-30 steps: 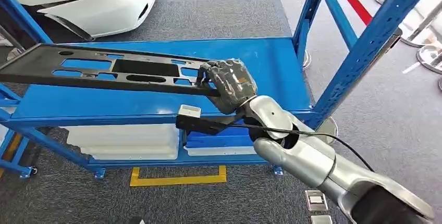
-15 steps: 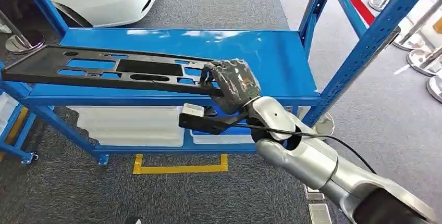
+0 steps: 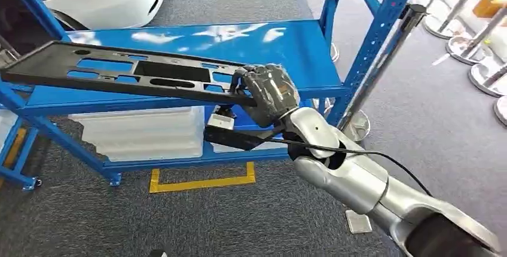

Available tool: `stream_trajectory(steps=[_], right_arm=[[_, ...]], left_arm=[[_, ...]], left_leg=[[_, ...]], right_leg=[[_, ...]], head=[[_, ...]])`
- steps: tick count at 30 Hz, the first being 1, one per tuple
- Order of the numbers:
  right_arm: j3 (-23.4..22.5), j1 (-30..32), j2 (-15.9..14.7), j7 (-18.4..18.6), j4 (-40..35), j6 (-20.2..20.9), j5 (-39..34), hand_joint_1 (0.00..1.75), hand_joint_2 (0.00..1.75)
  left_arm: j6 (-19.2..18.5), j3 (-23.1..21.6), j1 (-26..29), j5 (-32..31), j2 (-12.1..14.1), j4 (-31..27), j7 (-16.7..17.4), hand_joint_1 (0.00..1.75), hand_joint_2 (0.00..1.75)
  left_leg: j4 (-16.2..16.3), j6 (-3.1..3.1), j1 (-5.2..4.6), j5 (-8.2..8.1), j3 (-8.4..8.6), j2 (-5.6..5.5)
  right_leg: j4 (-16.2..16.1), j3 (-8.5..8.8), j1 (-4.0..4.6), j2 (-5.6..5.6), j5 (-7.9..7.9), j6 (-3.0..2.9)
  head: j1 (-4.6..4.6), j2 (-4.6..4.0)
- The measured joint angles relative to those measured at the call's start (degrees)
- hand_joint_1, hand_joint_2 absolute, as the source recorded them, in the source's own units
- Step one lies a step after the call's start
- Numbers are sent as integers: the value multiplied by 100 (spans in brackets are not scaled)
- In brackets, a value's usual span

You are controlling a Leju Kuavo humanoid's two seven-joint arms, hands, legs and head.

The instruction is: Take the parts from the cabinet and place them on the table.

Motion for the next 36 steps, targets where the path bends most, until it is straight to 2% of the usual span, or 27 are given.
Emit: stream_trajectory(steps=[2, 4, 5, 6, 7, 9, 10, 11, 12, 14, 15, 16, 18, 19, 20, 21, 22, 23, 25, 26, 29, 30, 31, 32, 34, 35, 36], right_arm=[[0, 1, 0, 2, 0, -2, 0, 175, 175], [0, -1, 0, 2, 0, -2, 11, 175, 175], [0, -6, 4, 5, 0, 0, 15, 175, 175], [0, -17, 7, 7, -2, 7, 33, 175, 175], [0, -18, 9, 11, -2, 22, 59, 175, 175], [2, -5, -2, 9, 0, 55, 77, 175, 175], [2, 19, -9, 9, 0, 63, 79, 175, 175], [5, 34, -22, 9, 2, 70, 83, 175, 175], [7, 34, -22, 9, 2, 77, 81, 175, 175], [7, 20, -22, 9, 2, 77, 85, 175, 175], [7, 29, -22, 9, 2, 77, 83, 175, 175], [9, 36, -22, 9, 2, 76, 83, 175, 175], [11, 34, -24, 11, 2, 77, 83, 175, 175], [11, 32, -22, 11, 2, 77, 83, 175, 175], [11, 19, -22, 9, 0, 76, 83, 175, 175], [11, -12, -22, 9, -9, 77, 87, 175, 175], [11, -43, -22, 7, -13, 77, 101, 175, 175], [11, -50, -22, -2, -13, 77, 107, 175, 175], [11, -60, -22, -13, -15, 76, 120, 175, 175], [11, -53, -20, -13, -15, 68, 122, 175, 175], [11, -42, -2, -15, -15, 20, 83, 175, 175], [11, -26, 0, -13, -15, 13, 66, 175, 175], [11, -20, 0, -9, -15, 7, 59, 175, 175], [11, -18, 0, -9, -15, -2, 44, 175, 175], [11, -17, 0, -9, -15, -7, 31, 175, 175], [11, -17, 0, -9, -15, -7, 31, 175, 175], [11, -19, 0, -6, -17, -7, 31, 175, 175]], left_arm=[[0, 0, -1, 2, 0, 0, 0, 0, 175], [-2, 0, -7, 0, 0, 0, 0, 0, 175], [-4, 0, -14, -2, 0, 0, 0, 0, 175], [-15, 0, -25, -6, -18, 0, 0, 0, 175], [-18, 0, -25, -9, -11, 0, 4, 0, 175], [-30, 0, -27, -20, -15, 0, 7, 0, 175], [-33, 0, -15, -20, -18, 0, 9, 0, 175], [-44, 0, -26, -26, -24, 0, 9, 0, 175], [-44, 0, -24, -28, -20, 2, 15, 0, 175], [-44, 0, -23, -33, -15, 2, 15, 0, 175], [-46, 0, -21, -33, -15, 2, 15, 0, 175], [-52, 2, -18, -35, -15, 2, 13, 0, 175], [-52, 0, -17, -35, -15, 2, 13, 0, 175], [-52, 0, -17, -33, -15, 2, 15, 0, 175], [-52, 0, -20, -35, -15, 0, 15, 0, 175], [-55, 0, -22, -35, -39, 0, 15, 0, 175], [-57, 0, -25, -37, -39, 0, 13, 0, 175], [-59, 0, -24, -39, -39, 0, 13, 0, 175], [-68, 2, -19, -37, -39, 0, 15, 0, 175], [-70, 2, -11, -35, -39, 0, 15, 0, 175], [-70, 2, 3, -4, -39, 2, 15, 0, 175], [-66, 2, 1, 0, -35, 2, 15, 0, 175], [-66, 2, 0, 0, -31, 2, 13, 0, 175], [-66, 2, 1, 0, -31, 2, 13, 0, 175], [-66, 2, -2, -2, -28, 2, 13, 0, 175], [-66, 4, -7, -2, -28, 2, 13, 0, 175], [-66, 4, -25, -2, -28, 2, 13, 0, 175]], left_leg=[[262, -65, 54, 273, 115, 0], [-303, -153, 135, 673, 609, -32], [-754, -210, 198, 624, 935, -105], [-1163, -265, 146, 349, 1152, -173], [-1220, -68, 130, 319, 1114, -211], [-1224, 47, 58, 399, 1042, -187], [-1255, 119, 93, 479, 973, -171], [-1258, 169, 96, 555, 926, -107], [-1269, 222, 87, 620, 838, -109], [-1267, 269, 49, 785, 642, -88], [-1263, 279, 28, 859, 542, -77], [-1259, 288, 5, 933, 444, -69], [-1255, 298, -34, 1064, 279, -54], [-1257, 297, -52, 1123, 219, -52], [-1262, 295, -65, 1179, 182, -51], [-1262, 282, -57, 1230, 164, -49], [-1276, 253, -59, 1283, 160, -48], [-1323, 217, -23, 1355, 168, -43], [-1445, 143, -4, 1516, 177, -53], [-1437, 126, -29, 1507, 136, -55], [-634, 48, 5, 457, -56, -68], [-241, 11, 26, 213, -107, -67], [135, -30, 47, 152, -132, -67], [312, -67, 68, 298, -84, -67], [31, -155, 125, 771, 300, -71], [-328, -204, 166, 861, 608, -89], [-774, -261, 202, 616, 824, -165]], right_leg=[[91, -230, -38, 63, 116, 53], [223, -448, -95, 124, 196, 143], [303, -541, -117, 133, 224, 183], [383, -643, -70, 161, 246, 223], [422, -688, -80, 193, 303, 279], [366, -739, -118, 228, 452, 348], [351, -774, -137, 234, 511, 387], [404, -814, -150, 176, 380, 395], [586, -877, -145, 107, 46, 408], [1416, -1059, -145, 66, -693, 423], [1846, -1118, -141, 66, -905, 414], [2136, -1112, -132, 66, -919, 390], [2058, -813, -85, 66, -581, 313], [1689, -472, -35, 67, -382, 248], [1188, -68, 37, 65, -338, 152], [630, 301, 98, 44, -581, 16], [239, 506, 100, 29, -689, 1], [253, 471, 136, 43, -650, 35], [160, 440, 167, 45, -499, -37], [4, 447, 48, 15, -337, -29], [-31, 189, 53, 6, -80, -35], [-21, 98, 52, 15, -10, -30], [3, -21, 45, 30, 69, -18], [46, -148, 30, 45, 138, 8], [166, -407, -28, 97, 246, 98], [245, -533, -58, 118, 279, 145], [346, -663, -85, 144, 314, 195]], head=[[-26, 0], [-61, 0], [-88, 0], [-150, 0], [-160, 0], [-77, 0], [-81, 0], [-98, 0], [-41, 0], [37, 0], [59, 0], [83, 0], [107, 0], [123, 0], [140, 0], [125, 0], [107, 0], [105, 0], [203, 0], [217, 0], [125, 0], [85, 0], [77, 0], [66, 0], [46, 0], [37, 0], [9, 0]])
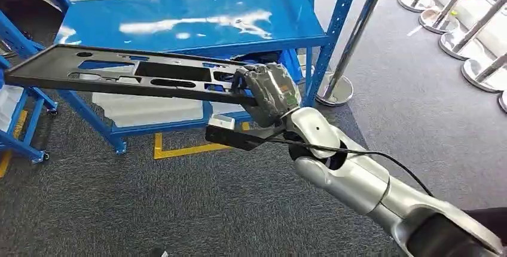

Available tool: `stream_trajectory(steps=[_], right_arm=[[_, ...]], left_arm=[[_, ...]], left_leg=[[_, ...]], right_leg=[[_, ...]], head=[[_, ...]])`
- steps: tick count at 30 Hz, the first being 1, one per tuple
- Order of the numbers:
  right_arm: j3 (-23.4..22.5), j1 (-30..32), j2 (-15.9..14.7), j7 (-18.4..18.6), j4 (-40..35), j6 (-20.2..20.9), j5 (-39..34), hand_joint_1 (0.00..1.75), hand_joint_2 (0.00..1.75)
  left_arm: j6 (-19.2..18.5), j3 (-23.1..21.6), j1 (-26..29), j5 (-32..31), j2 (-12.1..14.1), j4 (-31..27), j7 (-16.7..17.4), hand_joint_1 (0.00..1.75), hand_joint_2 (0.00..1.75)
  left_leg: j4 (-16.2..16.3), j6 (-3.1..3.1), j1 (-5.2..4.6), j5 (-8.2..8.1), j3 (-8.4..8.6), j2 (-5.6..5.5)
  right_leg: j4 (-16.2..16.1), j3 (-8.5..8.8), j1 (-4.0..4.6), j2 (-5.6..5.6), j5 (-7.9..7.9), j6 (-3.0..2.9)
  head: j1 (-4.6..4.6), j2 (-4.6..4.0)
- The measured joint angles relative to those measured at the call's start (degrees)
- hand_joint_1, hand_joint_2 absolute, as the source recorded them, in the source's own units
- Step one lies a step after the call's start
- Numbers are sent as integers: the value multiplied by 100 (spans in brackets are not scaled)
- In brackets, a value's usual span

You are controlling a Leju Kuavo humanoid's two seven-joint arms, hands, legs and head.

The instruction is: Take the parts from the cabinet and place them on the table.

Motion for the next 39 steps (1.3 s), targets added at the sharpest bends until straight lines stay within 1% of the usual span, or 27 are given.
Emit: stream_trajectory(steps=[1, 2, 4, 5, 6, 7, 8, 9, 10, 12, 14, 15, 16, 17, 20, 21, 23, 25, 26, 27, 28, 30, 31, 35, 36, 37, 39], right_arm=[[-2, -4, -2, 2, 0, -2, 0, 175, 175], [-2, -8, -2, 11, -4, -7, 0, 175, 175], [-2, 12, -13, 20, -4, -4, 0, 175, 175], [-2, 56, -33, 31, -2, -4, 0, 175, 175], [0, 91, -46, 33, -2, -9, 0, 175, 175], [0, 107, -57, 39, -2, -11, -4, 175, 175], [0, 94, -57, 48, -2, -13, -2, 175, 175], [-2, 87, -57, 52, -2, -13, 0, 175, 175], [-2, 90, -61, 52, -2, -11, -2, 175, 175], [0, 95, -63, 72, -2, -13, -11, 175, 175], [-2, 89, -63, 85, -2, -18, -17, 175, 175], [-2, 70, -63, 87, -7, -20, -17, 175, 175], [-2, 43, -63, 90, -15, -20, -17, 175, 175], [-7, 11, -63, 90, -31, -22, -17, 175, 175], [-7, -8, -63, 94, -37, -39, -17, 175, 175], [-7, 5, -63, 101, -39, -46, -17, 175, 175], [-7, 7, -59, 103, -39, -52, -15, 175, 175], [-7, 54, -52, 103, -39, -57, -15, 175, 175], [-7, 75, -52, 105, -37, -61, -13, 175, 175], [-7, 95, -55, 114, -37, -61, 0, 175, 175], [-7, 109, -55, 114, -39, -63, 13, 175, 175], [-7, 107, -55, 114, -39, -63, 37, 175, 175], [-7, 105, -57, 114, -39, -66, 37, 175, 175], [-11, 112, -59, 120, -39, -70, 44, 175, 175], [-15, 117, -68, 118, -39, -70, 52, 175, 175], [-20, 104, -72, 118, -39, -68, 61, 175, 175], [-24, 105, -72, 138, -39, -61, 96, 175, 175]], left_arm=[[0, 4, -6, 0, 0, 0, 0, 0, 175], [0, 20, -13, 0, -2, 0, 0, 0, 175], [2, 68, 5, -2, 0, 0, 0, 0, 175], [4, 79, 37, 0, -7, 0, 0, 0, 175], [9, 83, 32, 0, 13, 4, 9, 0, 175], [9, 85, 32, -2, 18, 7, 9, 0, 175], [9, 90, 27, -4, 17, 5, 9, 0, 175], [11, 92, 25, -4, 17, 4, 7, 0, 175], [9, 94, 28, -2, 17, 7, 2, 0, 175], [11, 94, 31, -2, 17, 7, 0, 0, 175], [11, 96, 31, -9, 18, 7, 0, 0, 175], [13, 96, 29, -18, 11, 4, 0, 0, 175], [13, 98, 28, -24, -11, 2, -4, 0, 175], [15, 98, 24, -26, -9, 2, -7, 0, 175], [15, 101, 24, -33, -11, 2, -9, 0, 175], [15, 101, 20, -33, -11, 4, -9, 0, 175], [15, 107, 40, -33, -11, 2, -13, 0, 175], [15, 109, 55, -33, -2, 4, -15, 0, 175], [15, 109, 57, -33, 0, 4, -15, 0, 175], [15, 109, 57, -33, 2, 4, -15, 0, 175], [15, 109, 59, -33, 13, 4, -15, 0, 175], [17, 114, 56, -33, 18, 4, -15, 0, 175], [17, 116, 55, -33, 17, 4, -13, 0, 175], [17, 122, 70, -33, 15, 4, -13, 0, 175], [17, 125, 55, -31, 11, 4, -13, 0, 175], [22, 129, 46, -31, 22, 7, -15, 0, 175], [24, 131, 49, -33, 22, 7, -17, 0, 175]], left_leg=[[-354, 44, -90, -201, 197, -89], [-405, 198, -88, -258, 144, -73], [-400, 321, -165, -147, 59, -11], [-434, 394, -101, -58, -8, 49], [-434, 446, -106, 7, -70, 103], [-438, 481, -108, 75, -135, 114], [-448, 506, -118, 110, -207, 141], [-447, 518, -129, 160, -273, 160], [-447, 518, -137, 210, -342, 193], [-445, 524, -163, 314, -471, 276], [-444, 513, -193, 388, -534, 342], [-446, 513, -183, 413, -532, 367], [-444, 480, -200, 441, -532, 396], [-457, 441, -178, 477, -530, 421], [-563, 327, -173, 604, -506, 542], [-490, 303, -166, 544, -524, 455], [21, 264, -167, 76, -737, 219], [899, 222, -166, -349, -1038, 164], [1086, 205, -165, -370, -1074, 163], [1012, 194, -155, -275, -990, 163], [684, 180, -140, -82, -761, 161], [-260, 144, -97, 245, -212, 81], [-369, 154, -119, 123, -111, -67], [-442, 335, -115, 155, -195, 11], [-483, 382, -79, 178, -193, 78], [-508, 412, -79, 198, -194, 92], [-527, 437, -84, 214, -199, 156]], right_leg=[[75, -122, 20, 28, 35, 52], [97, -192, 28, 66, 116, 113], [16, -248, -14, 115, 291, 139], [7, -298, -37, 133, 344, 166], [106, -340, -33, 37, 95, 186], [368, -395, -34, -29, -279, 212], [785, -482, -43, -68, -671, 228], [1218, -566, -42, -76, -920, 239], [1627, -627, -40, -77, -1020, 236], [1901, -514, -33, -78, -692, 200], [1289, 56, 33, -125, -404, 96], [772, 464, 101, -255, -465, 7], [264, 779, 175, -440, -747, -102], [-11, 915, 207, -452, -838, -104], [-193, 913, 218, -322, -719, -160], [-297, 950, 138, -319, -613, -129], [-343, 884, 129, -254, -522, -202], [-301, 800, 129, -153, -482, -201], [-269, 760, 127, -107, -473, -193], [-237, 727, 119, -63, -469, -186], [-190, 693, 103, -11, -468, -182], [-67, 620, 68, 84, -503, -127], [-10, 538, 94, 126, -522, -84], [55, 444, 76, 284, -477, 22], [117, 418, 64, 234, -527, 46], [301, 333, 79, 87, -666, 92], [1086, -33, 33, -46, -1065, 167]], head=[[-35, 0], [-20, 0], [44, 0], [35, 0], [18, 0], [108, 0], [147, 0], [149, 0], [190, 0], [252, 0], [273, 0], [295, 0], [280, 0], [280, 0], [341, 0], [321, 0], [286, 0], [184, 0], [175, 0], [146, 0], [129, 0], [92, 0], [42, 0], [77, 0], [39, 0], [112, 0], [188, 0]])
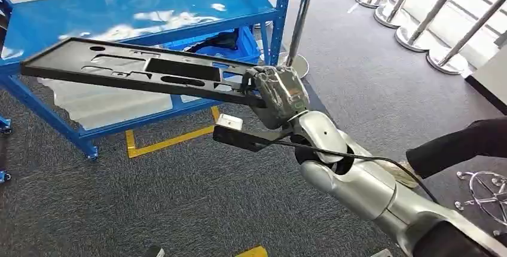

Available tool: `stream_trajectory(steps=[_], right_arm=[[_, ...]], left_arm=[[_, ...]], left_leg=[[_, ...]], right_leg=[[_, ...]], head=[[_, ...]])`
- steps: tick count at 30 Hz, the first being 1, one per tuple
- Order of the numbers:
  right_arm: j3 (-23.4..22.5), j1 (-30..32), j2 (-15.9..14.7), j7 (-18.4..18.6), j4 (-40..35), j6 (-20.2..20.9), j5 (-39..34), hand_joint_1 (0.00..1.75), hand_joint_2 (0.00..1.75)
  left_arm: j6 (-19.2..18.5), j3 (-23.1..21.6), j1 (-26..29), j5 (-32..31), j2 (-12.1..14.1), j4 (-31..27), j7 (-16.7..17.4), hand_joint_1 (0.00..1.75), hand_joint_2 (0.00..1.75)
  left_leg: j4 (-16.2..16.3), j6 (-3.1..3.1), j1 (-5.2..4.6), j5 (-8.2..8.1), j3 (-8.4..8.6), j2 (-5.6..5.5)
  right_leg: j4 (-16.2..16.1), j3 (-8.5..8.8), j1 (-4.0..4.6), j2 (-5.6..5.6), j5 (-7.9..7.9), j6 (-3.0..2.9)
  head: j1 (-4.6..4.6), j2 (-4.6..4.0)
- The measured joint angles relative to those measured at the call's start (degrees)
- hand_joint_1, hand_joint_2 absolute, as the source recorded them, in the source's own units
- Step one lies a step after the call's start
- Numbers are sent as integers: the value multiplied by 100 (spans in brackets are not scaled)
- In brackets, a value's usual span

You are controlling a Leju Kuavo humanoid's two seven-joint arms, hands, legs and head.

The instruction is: Take the parts from the cabinet and place them on the table.

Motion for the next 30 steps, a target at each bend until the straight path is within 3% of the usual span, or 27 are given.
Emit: stream_trajectory(steps=[1, 2, 3, 4, 6, 7, 8, 11, 12, 13, 14, 16, 17, 18, 19, 21, 22, 23, 26, 27, 28, 29, 30], right_arm=[[0, 14, 0, 11, 0, 4, 11, 175, 175], [0, 29, -2, 33, 0, 9, 31, 175, 175], [0, 35, -4, 53, 0, 20, 48, 175, 175], [0, 37, -11, 66, 0, 31, 61, 175, 175], [-26, 36, -39, 98, -9, 35, 100, 175, 175], [-44, 36, -42, 114, -22, 35, 136, 175, 175], [-48, 28, -42, 127, -31, 44, 158, 175, 175], [-50, 34, -55, 179, -57, 77, 208, 175, 175], [-55, 42, -63, 199, -83, 94, 232, 175, 175], [-59, 42, -74, 201, -101, 107, 247, 175, 175], [-59, 41, -72, 206, -116, 122, 247, 175, 175], [-59, 80, -72, 225, -144, 129, 247, 175, 175], [-59, 93, -72, 247, -144, 140, 247, 175, 175], [-59, 110, -74, 265, -144, 155, 247, 175, 175], [-59, 125, -81, 269, -146, 168, 247, 175, 175], [-59, 133, -85, 269, -171, 170, 247, 175, 175], [-59, 134, -87, 271, -188, 170, 247, 175, 175], [-61, 126, -92, 278, -197, 171, 247, 175, 175], [-77, 148, -122, 308, -238, 171, 254, 175, 175], [-87, 151, -144, 319, -249, 170, 256, 175, 175], [-103, 166, -164, 326, -271, 170, 258, 175, 175], [-122, 164, -181, 332, -288, 170, 262, 175, 175], [-133, 165, -181, 334, -297, 173, 262, 175, 175]], left_arm=[[0, 0, 13, -4, 0, 0, 0, 0, 175], [0, 0, 23, -11, 0, 0, 0, 0, 175], [0, -2, 22, -15, 0, 0, 0, 0, 175], [-2, -2, 17, -20, 0, 0, 0, 0, 175], [-2, 0, 9, -31, 0, 0, 0, 0, 175], [-9, -2, 10, -31, 0, 0, 0, 0, 175], [-15, -2, 11, -33, 0, 0, -2, 0, 175], [-39, -2, 20, -48, 0, 0, -7, 0, 175], [-48, 0, 11, -59, 0, -2, -15, 0, 175], [-50, -2, 6, -63, 15, 0, -26, 0, 175], [-61, -2, 7, -66, 15, -2, -33, 0, 175], [-74, -2, 26, -70, 18, 0, -37, 0, 175], [-79, -2, 36, -70, 24, 0, -42, 0, 175], [-81, -2, 43, -74, 26, 0, -50, 0, 175], [-83, -2, 44, -76, 33, 0, -61, 0, 175], [-90, -2, 35, -79, 48, 0, -72, 0, 175], [-96, -2, 34, -81, 55, 0, -74, 0, 175], [-105, -2, 31, -85, 55, 0, -77, 0, 175], [-114, -2, 20, -101, 55, 0, -79, 0, 175], [-114, -2, 10, -103, 52, -2, -79, 0, 175], [-114, -2, -18, -105, 59, 0, -76, 0, 175], [-111, -2, -31, -105, 68, 0, -76, 0, 175], [-111, -2, -31, -105, 68, 0, -77, 0, 175]], left_leg=[[1, 0, 0, 0, -4, 38], [1, 0, 0, 0, -3, 77], [2, -2, 0, -1, 0, 108], [2, -4, 0, -3, 6, 130], [-2, -16, -5, -10, 36, 177], [-14, -31, -9, -14, 42, 200], [-11, -75, -39, 3, 29, 214], [-78, -171, -35, 24, 65, 324], [-62, -214, -48, -17, 66, 313], [62, -222, -31, -115, 58, 198], [393, -218, -36, -344, -84, 100], [1272, -231, -37, -751, -472, 20], [1587, -239, -44, -830, -618, 9], [1639, -237, -49, -767, -647, 8], [1393, -231, -50, -568, -530, 3], [451, -218, -36, -63, -83, -51], [116, -203, -11, -43, 39, -200], [36, -204, -26, -77, 60, -262], [58, -104, -73, -45, 33, -158], [1, -54, -19, -13, 34, -109], [-21, -22, -7, 8, 44, -59], [-37, 0, -2, 23, 41, -51], [-38, 2, -5, 24, 37, -16]], right_leg=[[436, -202, -16, -24, -155, 21], [691, -326, -36, -37, -182, 30], [624, -306, -50, -41, -68, 31], [325, -165, -51, -53, 140, 23], [-721, 337, -25, -151, 666, -49], [-1059, 484, 19, -330, 678, -89], [-1133, 485, 85, -325, 677, -116], [-1138, 452, 97, -205, 691, -171], [-1266, 524, 32, -190, 754, -231], [-1306, 545, 29, -164, 783, -250], [-1308, 542, 21, -131, 799, -294], [-1295, 540, 42, -45, 788, -315], [-1279, 534, 49, 7, 787, -317], [-1257, 531, 52, 66, 784, -318], [-1228, 528, 50, 128, 776, -318], [-1151, 512, 35, 242, 742, -294], [-1100, 476, 29, 287, 716, -264], [-1013, 417, 71, 338, 697, -234], [-1063, 379, 17, 430, 747, -142], [-1052, 368, 22, 465, 742, -118], [-962, 349, 37, 289, 664, -82], [-697, 224, 23, 120, 477, -36], [-296, 38, -2, 30, 267, 4]], head=[[9, 0], [46, 0], [59, 0], [79, 0], [142, 0], [168, 0], [177, 0], [171, 0], [179, 0], [155, 0], [114, 0], [16, 0], [-4, 0], [-22, 0], [-44, 0], [-101, 0], [-133, 0], [-153, 0], [-133, 0], [-149, 0], [-155, 0], [-35, 0], [13, 0]])
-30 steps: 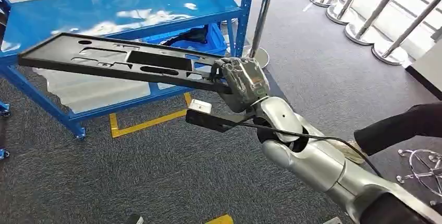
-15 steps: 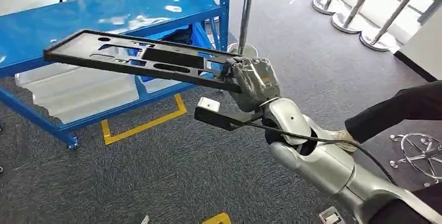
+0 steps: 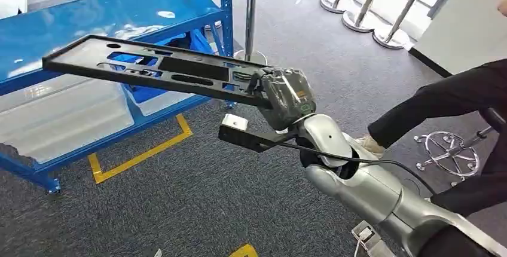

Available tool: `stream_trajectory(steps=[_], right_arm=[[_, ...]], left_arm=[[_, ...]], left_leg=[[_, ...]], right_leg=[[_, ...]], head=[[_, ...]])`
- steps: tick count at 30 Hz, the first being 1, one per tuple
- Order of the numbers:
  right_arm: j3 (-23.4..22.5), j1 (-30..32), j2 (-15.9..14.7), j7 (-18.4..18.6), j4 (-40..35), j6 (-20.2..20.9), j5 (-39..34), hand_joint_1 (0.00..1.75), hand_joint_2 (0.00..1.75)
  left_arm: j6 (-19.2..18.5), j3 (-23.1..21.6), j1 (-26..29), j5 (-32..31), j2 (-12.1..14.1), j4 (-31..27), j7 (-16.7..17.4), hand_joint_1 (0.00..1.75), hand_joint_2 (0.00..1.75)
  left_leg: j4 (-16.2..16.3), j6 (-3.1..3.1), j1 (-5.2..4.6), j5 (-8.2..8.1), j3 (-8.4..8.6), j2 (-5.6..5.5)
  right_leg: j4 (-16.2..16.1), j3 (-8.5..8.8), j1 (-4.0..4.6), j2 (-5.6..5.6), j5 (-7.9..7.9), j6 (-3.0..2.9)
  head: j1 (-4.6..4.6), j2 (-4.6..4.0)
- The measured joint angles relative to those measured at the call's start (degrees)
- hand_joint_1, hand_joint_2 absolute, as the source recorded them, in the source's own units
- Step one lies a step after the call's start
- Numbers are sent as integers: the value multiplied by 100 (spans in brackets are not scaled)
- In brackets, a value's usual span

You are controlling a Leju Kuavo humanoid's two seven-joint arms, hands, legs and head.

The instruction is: Take the parts from the cabinet and place them on the table.

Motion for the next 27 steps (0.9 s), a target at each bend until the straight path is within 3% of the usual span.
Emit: stream_trajectory(steps=[2, 3, 4, 6, 7, 8, 9, 11, 12, 13, 14, 16, 17, 18, 19, 20, 21, 22, 23, 25, 27], right_arm=[[0, 12, 0, 4, -2, 7, -2, 175, 175], [0, 13, 0, 4, -2, 13, -4, 175, 175], [0, 14, 0, 4, -2, 17, -2, 175, 175], [-7, 12, -2, 4, -4, 17, 0, 175, 175], [-18, 6, -2, 4, -7, 17, 2, 175, 175], [-35, 4, -2, 4, -11, 15, 2, 175, 175], [-46, 1, -2, 4, -24, 13, 2, 175, 175], [-55, 3, -9, 7, -28, 13, 0, 175, 175], [-57, 0, -11, 7, -31, 13, 0, 175, 175], [-64, 10, -9, 7, -39, 11, 0, 175, 175], [-64, -9, -9, 7, -42, 9, 0, 175, 175], [-61, 0, -7, 7, -44, 9, -4, 175, 175], [-61, 7, -7, 7, -44, 9, -9, 175, 175], [-61, 10, -7, 9, -44, 9, -9, 175, 175], [-61, 11, -9, 7, -44, 9, -9, 175, 175], [-61, 11, -9, 7, -44, 9, -9, 175, 175], [-61, 10, -9, 7, -44, 9, -9, 175, 175], [-61, 10, -9, 7, -44, 9, -9, 175, 175], [-61, 8, -9, 7, -44, 9, -9, 175, 175], [-61, 2, -7, 7, -44, 7, -17, 175, 175], [-61, 3, -15, 4, -44, 4, -18, 175, 175]], left_arm=[[0, 0, 14, 7, 0, 0, 0, 0, 175], [0, 0, 13, 9, 0, 0, 0, 0, 175], [0, 0, 7, 13, 0, 0, 0, 0, 175], [0, 0, -4, 15, 0, 0, 0, 0, 175], [0, 0, -4, 15, 0, 0, 0, 0, 175], [0, 0, -8, 17, 0, 0, 0, 0, 175], [0, 0, -7, 20, 0, 0, 5, 0, 175], [0, 0, -2, 13, -2, 0, 20, 0, 175], [-2, 0, -9, 7, -2, -2, 22, 0, 175], [-2, 0, -15, 0, -2, -2, 24, 0, 175], [-2, 0, -14, -2, 0, -2, 24, 0, 175], [-2, 0, 1, -7, -2, -2, 26, 0, 175], [-2, 0, 13, -9, 0, -2, 29, 0, 175], [0, 0, 20, -9, 0, -2, 31, 0, 175], [0, 0, 22, -9, 0, -2, 37, 0, 175], [0, 0, 19, -9, 4, -2, 40, 0, 175], [0, 0, 12, -9, 4, -2, 39, 0, 175], [2, 0, 7, -9, 7, -2, 42, 0, 175], [2, 0, 12, -7, 7, -2, 42, 0, 175], [2, 0, 6, -4, 7, -2, 44, 0, 175], [2, 0, -2, -4, 7, -2, 44, 0, 175]], left_leg=[[1, -2, -3, -2, -5, 92], [1, -3, -2, -3, -5, 137], [1, -10, -1, -7, -1, 171], [0, -32, 2, -22, 24, 229], [-1, -52, 1, -34, 45, 253], [-13, -88, -29, -31, 42, 280], [-22, -128, -20, -19, 42, 287], [-61, -199, -22, -18, 72, 350], [-86, -245, -27, -12, 105, 384], [-8, -272, 4, -79, 104, 316], [206, -262, -15, -253, 19, 184], [1075, -247, -24, -704, -380, 59], [1471, -253, -34, -844, -576, 33], [1686, -252, -42, -857, -692, 25], [1617, -239, -50, -733, -678, 21], [1301, -222, -56, -502, -539, 16], [807, -204, -55, -219, -318, -8], [311, -188, -45, 34, -106, -136], [143, -167, -23, -27, -50, -370], [70, -149, -49, -22, -77, -297], [41, -74, -60, 1, -64, -226]], right_leg=[[846, -399, -42, -71, -317, 43], [959, -460, -58, -81, -288, 52], [774, -372, -72, -95, -129, 55], [-173, 108, -69, -150, 358, 19], [-697, 372, -46, -293, 544, -21], [-812, 408, 31, -397, 436, -56], [-842, 396, 41, -311, 480, -94], [-829, 369, 63, -241, 472, -134], [-884, 391, 70, -198, 499, -183], [-972, 455, -14, -184, 551, -238], [-994, 465, 4, -151, 561, -275], [-986, 461, 22, -74, 562, -322], [-979, 457, 38, -24, 557, -332], [-963, 453, 48, 31, 555, -335], [-940, 451, 52, 96, 548, -343], [-913, 450, 51, 156, 536, -342], [-882, 451, 50, 216, 518, -333], [-837, 442, 46, 269, 492, -312], [-790, 389, 58, 310, 472, -287], [-742, 309, 34, 404, 477, -226], [-770, 298, 16, 490, 499, -150]], head=[[26, 0], [48, 0], [70, 0], [118, 0], [159, 0], [157, 0], [160, 0], [147, 0], [147, 0], [129, 0], [100, 0], [-7, 0], [-46, 0], [-70, 0], [-85, 0], [-105, 0], [-140, 0], [-175, 0], [-188, 0], [-144, 0], [-186, 0]])
